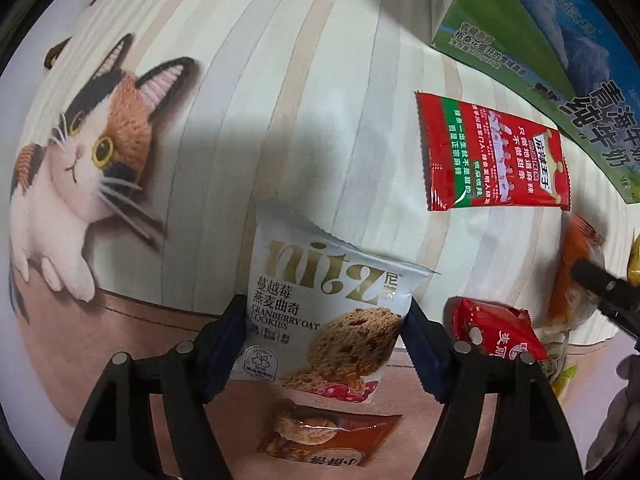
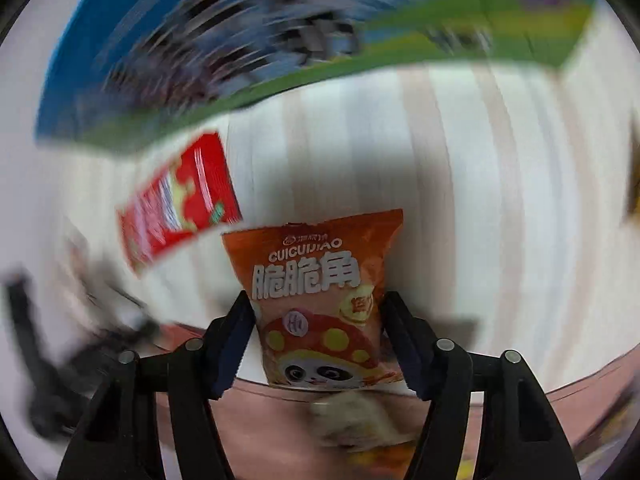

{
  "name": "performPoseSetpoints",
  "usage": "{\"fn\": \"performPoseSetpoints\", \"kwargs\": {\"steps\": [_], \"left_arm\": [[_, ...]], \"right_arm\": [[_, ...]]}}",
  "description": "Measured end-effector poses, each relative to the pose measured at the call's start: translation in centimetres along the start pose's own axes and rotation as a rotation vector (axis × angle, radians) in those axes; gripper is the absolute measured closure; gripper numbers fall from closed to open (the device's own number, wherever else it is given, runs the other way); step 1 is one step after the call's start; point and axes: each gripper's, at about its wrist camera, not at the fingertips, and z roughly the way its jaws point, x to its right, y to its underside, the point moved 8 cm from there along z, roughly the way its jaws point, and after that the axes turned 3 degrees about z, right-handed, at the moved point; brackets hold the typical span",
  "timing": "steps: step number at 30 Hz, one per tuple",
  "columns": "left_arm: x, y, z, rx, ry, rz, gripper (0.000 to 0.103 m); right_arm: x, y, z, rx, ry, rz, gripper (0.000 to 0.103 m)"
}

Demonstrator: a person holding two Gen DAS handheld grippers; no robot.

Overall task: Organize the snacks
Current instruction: 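Grasp the nitz cookie pack with left tool while right tool grasps orange panda bag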

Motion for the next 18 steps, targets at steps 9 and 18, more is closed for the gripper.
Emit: {"fn": "performPoseSetpoints", "kwargs": {"steps": [9,18], "left_arm": [[3.1,-0.5,2.1,0.018,-0.096,0.061,0.029],[2.3,0.9,-0.4,0.078,-0.099,-0.021,0.032]], "right_arm": [[-3.0,1.1,2.4,0.03,0.135,-0.115,0.01],[-1.3,1.4,1.0,0.133,0.177,-0.07,0.05]]}}
